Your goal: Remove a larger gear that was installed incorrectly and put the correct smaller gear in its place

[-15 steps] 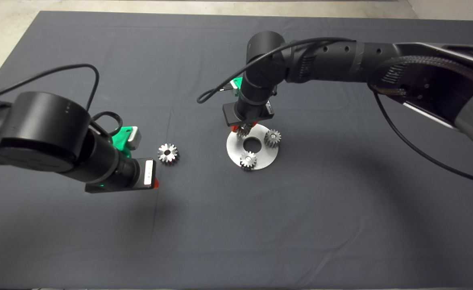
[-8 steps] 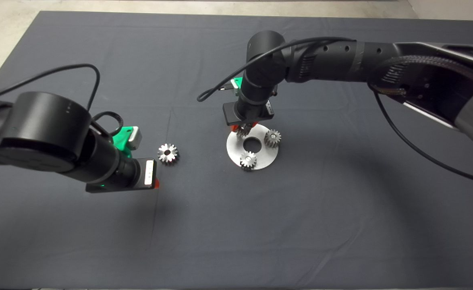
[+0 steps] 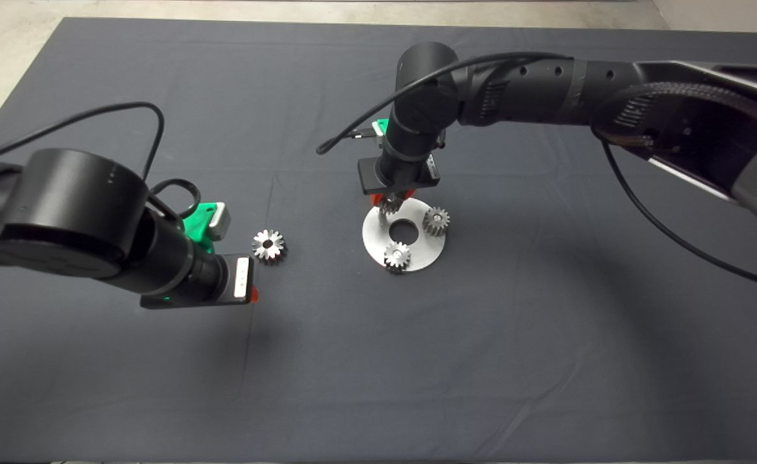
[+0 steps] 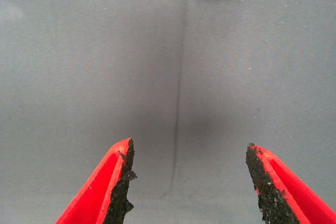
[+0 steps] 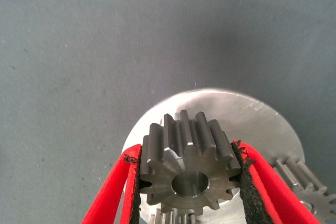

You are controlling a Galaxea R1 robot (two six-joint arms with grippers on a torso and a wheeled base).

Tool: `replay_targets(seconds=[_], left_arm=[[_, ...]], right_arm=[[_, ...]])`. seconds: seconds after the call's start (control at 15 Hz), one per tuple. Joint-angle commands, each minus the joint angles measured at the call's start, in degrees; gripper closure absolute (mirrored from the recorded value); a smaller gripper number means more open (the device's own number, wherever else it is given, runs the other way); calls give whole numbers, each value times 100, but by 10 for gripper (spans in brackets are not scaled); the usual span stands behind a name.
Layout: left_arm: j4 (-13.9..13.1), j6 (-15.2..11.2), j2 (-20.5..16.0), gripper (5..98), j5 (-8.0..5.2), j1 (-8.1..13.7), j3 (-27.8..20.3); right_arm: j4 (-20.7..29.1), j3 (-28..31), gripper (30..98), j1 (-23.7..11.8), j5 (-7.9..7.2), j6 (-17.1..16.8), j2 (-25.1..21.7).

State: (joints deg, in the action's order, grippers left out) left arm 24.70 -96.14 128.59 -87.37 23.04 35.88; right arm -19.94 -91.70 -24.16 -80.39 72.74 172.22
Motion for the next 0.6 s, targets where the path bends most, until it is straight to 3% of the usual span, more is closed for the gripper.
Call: replay_targets(seconds=[0.0,0.53], left_arm=[[60,16,128,499,-492,95,-67],[53,16,137,499,-492,95,-65]], right_arm=[[-124,22,898,-256,41,65,19],[-71,39,900,-238,43,65,19]])
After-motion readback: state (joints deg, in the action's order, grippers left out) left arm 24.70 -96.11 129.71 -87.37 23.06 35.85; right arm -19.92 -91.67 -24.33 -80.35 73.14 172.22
